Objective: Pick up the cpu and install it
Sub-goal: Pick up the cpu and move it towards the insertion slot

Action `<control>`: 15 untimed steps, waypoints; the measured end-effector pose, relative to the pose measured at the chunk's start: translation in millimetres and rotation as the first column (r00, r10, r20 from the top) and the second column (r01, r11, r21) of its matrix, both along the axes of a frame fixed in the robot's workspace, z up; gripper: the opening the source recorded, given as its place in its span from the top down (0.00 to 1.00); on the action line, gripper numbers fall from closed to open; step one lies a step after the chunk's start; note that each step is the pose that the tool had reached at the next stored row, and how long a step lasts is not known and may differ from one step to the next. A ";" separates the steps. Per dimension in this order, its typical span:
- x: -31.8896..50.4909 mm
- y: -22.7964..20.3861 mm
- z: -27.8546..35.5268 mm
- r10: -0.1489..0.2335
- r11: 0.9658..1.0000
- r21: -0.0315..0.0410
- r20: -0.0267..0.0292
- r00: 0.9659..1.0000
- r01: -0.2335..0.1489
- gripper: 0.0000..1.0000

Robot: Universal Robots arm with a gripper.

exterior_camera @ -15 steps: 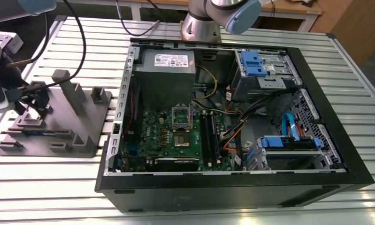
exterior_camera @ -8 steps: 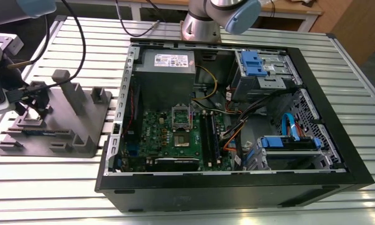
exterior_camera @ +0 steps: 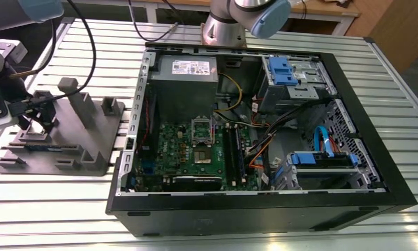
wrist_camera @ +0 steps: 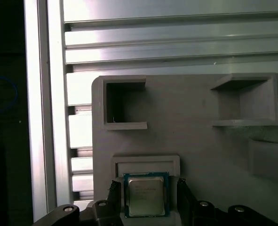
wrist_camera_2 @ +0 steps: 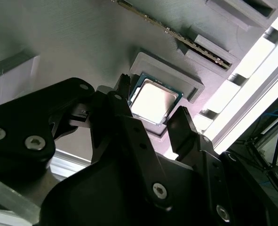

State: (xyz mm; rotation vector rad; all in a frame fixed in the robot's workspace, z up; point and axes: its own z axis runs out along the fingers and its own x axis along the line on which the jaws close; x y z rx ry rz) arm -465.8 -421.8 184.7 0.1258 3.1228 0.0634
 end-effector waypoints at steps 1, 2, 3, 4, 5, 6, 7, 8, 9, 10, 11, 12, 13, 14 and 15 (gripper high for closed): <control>0.0 0.0 -0.1 0.000 1.000 0.000 0.000 1.000 0.000 0.41; 0.0 0.0 -0.2 0.000 1.000 0.000 0.000 1.000 0.000 0.41; 0.0 0.0 -0.3 0.000 1.000 0.000 0.000 1.000 0.000 0.41; 0.0 0.0 -0.5 0.000 1.000 0.000 0.000 1.000 0.000 0.41; 0.0 0.0 -1.1 0.000 1.000 0.000 0.000 1.000 0.000 0.41; 0.0 0.0 -1.5 0.000 1.000 0.000 0.000 1.000 0.000 0.41; 0.0 0.0 -1.4 0.000 1.000 0.000 0.000 1.000 0.000 0.41; 0.0 0.0 -1.4 0.000 1.000 0.000 0.000 1.000 0.000 0.41; 0.0 0.0 -1.4 0.000 1.000 0.000 0.000 1.000 0.000 0.41; -0.2 0.0 -1.4 0.000 1.000 0.000 0.000 1.000 0.000 0.41; -0.6 0.0 -1.6 0.000 1.000 0.000 0.000 1.000 0.000 0.41; -1.0 0.0 -1.7 0.000 1.000 0.000 0.000 1.000 0.000 0.41; -1.3 0.0 -1.9 0.000 1.000 0.000 0.000 1.000 0.000 0.41; -1.5 0.0 -2.0 0.000 1.000 0.000 0.000 1.000 0.000 0.41; -1.6 0.0 -2.3 0.000 1.000 0.000 0.000 1.000 0.000 0.41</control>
